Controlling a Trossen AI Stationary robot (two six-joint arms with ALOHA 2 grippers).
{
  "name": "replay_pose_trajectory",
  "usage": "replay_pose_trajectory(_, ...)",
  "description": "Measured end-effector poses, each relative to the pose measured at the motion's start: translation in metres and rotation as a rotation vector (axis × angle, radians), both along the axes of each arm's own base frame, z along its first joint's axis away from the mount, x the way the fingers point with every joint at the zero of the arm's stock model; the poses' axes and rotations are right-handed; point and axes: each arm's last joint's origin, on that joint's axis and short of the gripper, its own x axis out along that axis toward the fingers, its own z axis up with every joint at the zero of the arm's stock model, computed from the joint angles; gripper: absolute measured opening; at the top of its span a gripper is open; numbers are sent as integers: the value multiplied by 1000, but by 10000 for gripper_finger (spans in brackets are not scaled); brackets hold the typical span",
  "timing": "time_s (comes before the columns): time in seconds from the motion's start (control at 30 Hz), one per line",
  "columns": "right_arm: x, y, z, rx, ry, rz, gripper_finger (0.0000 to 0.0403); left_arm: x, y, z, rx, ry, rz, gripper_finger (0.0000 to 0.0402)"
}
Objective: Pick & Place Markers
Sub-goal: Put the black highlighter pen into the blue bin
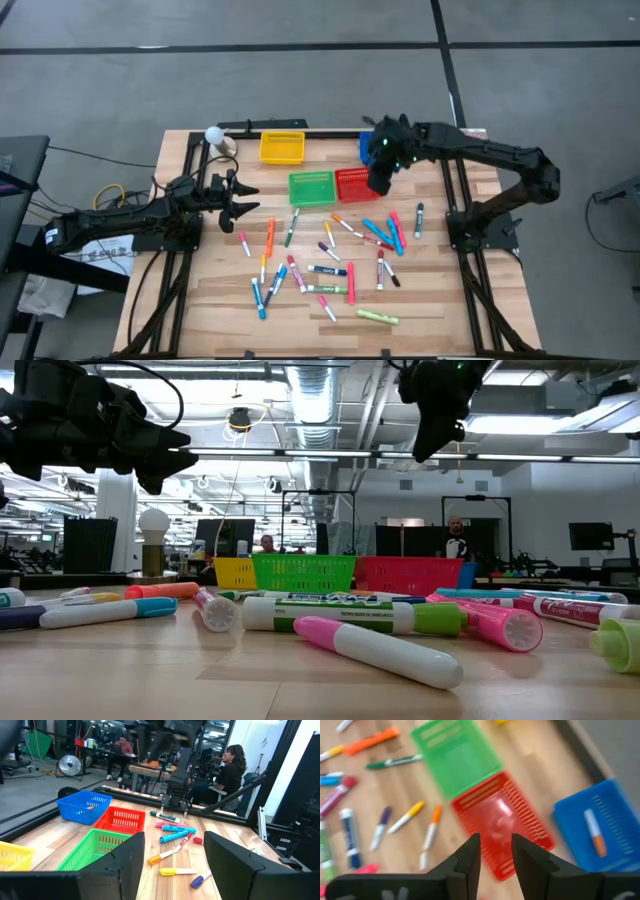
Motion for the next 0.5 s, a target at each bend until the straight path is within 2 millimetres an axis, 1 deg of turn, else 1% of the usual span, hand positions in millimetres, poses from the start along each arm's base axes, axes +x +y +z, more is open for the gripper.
replay_pose_trajectory(0.17, 4, 34, -3, 74, 45, 11, 102, 0, 0, 0, 0, 0, 0, 204)
replay_pose_trajectory(0.5, -4, 97, -8, 212, 158, -52, 102, 0, 0, 0, 0, 0, 0, 204)
